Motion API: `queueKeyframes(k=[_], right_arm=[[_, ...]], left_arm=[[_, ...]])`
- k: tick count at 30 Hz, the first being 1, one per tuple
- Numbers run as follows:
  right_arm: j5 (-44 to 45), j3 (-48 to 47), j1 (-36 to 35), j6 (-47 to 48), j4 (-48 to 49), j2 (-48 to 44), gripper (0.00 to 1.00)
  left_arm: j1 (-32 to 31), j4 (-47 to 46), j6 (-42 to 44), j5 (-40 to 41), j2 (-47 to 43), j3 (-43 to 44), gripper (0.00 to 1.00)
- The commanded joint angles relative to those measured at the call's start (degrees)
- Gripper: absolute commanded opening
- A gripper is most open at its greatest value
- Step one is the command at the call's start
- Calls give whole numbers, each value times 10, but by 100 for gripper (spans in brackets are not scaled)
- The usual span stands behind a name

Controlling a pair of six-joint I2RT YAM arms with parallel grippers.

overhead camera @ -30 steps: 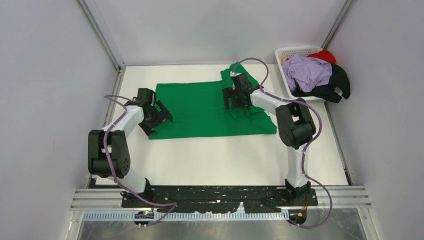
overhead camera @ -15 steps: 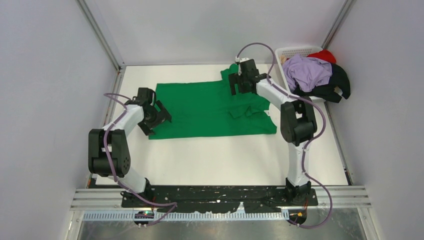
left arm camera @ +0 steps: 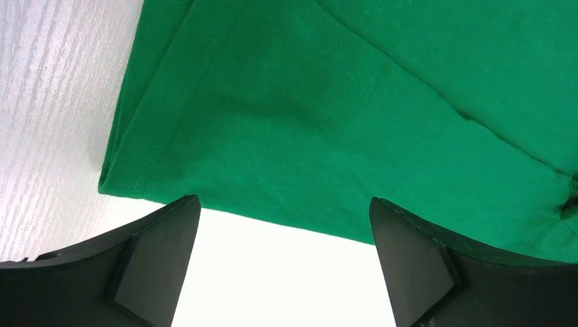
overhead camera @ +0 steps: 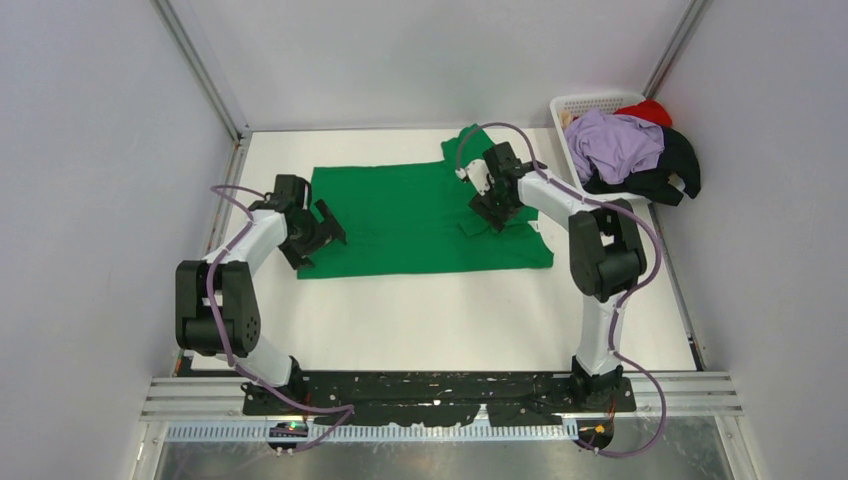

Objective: Fold and stack the t-shirts
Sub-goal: Fold the flattened tshirt in 1/3 of the way

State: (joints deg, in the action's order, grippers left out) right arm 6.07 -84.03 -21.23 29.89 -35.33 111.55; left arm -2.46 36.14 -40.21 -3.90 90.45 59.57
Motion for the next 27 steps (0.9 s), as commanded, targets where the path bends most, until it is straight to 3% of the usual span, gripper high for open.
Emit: queueKeyframes(k=[1,5,9,14,17,27], right_arm=[[-28,-57,3,33,-35,46,67],[-40,-54,4,16,-14,55,57],[-40,-55,3,0,-3,54,37],[-20,-52,3,-6,10,48,28],[-1,-53,3,-9,15,46,16],[74,-71,3,-8,18,55,12]], left_arm=[[0,-14,6,-10,-13,5,100],[0,-6,9,-7,-11,7,100],[-1,-4,8,-5,-7,6,100],[-1,-9,5,-11,0,8,100],[0,-8,4,-10,5,10,100],[0,-4,2,16,45,12,100]])
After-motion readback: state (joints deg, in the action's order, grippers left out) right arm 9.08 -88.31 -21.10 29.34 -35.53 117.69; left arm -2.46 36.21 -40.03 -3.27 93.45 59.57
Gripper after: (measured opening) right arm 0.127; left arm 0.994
